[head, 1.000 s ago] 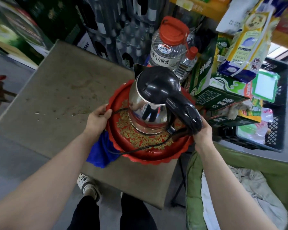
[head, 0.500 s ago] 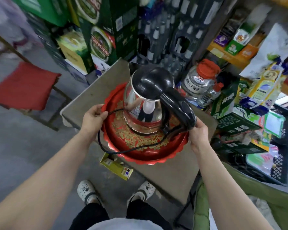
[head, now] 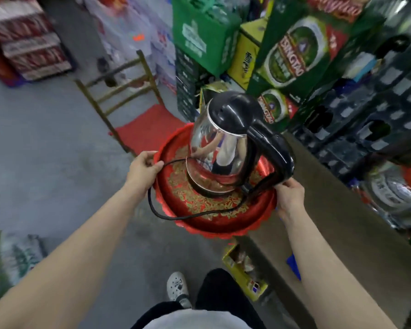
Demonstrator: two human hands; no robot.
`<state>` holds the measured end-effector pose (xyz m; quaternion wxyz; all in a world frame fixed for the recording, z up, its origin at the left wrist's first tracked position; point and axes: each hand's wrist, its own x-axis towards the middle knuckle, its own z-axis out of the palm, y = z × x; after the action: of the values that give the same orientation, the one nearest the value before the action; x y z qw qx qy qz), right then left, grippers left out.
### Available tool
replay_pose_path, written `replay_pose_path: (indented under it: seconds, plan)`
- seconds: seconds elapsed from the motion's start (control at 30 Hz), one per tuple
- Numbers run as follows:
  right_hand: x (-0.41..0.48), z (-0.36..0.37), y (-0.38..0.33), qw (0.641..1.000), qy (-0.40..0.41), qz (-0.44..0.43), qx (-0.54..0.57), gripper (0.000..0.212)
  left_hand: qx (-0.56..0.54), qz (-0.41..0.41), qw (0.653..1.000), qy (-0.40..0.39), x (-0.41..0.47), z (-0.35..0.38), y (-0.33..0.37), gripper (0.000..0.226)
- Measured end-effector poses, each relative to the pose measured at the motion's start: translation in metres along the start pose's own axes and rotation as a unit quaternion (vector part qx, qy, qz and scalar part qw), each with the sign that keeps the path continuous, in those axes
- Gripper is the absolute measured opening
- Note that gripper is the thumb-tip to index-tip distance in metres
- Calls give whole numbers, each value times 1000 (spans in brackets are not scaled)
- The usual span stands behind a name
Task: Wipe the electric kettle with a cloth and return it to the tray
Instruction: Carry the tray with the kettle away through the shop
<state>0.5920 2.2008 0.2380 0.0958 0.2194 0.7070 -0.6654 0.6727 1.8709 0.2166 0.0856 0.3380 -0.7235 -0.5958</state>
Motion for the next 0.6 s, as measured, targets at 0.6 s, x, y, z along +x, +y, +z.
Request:
replay_pose_path:
  seconds: [0.6]
  plan:
    - [116,435,-104,978,-189,-38,-78,30,-89,-44,974,201,254,-234,12,22]
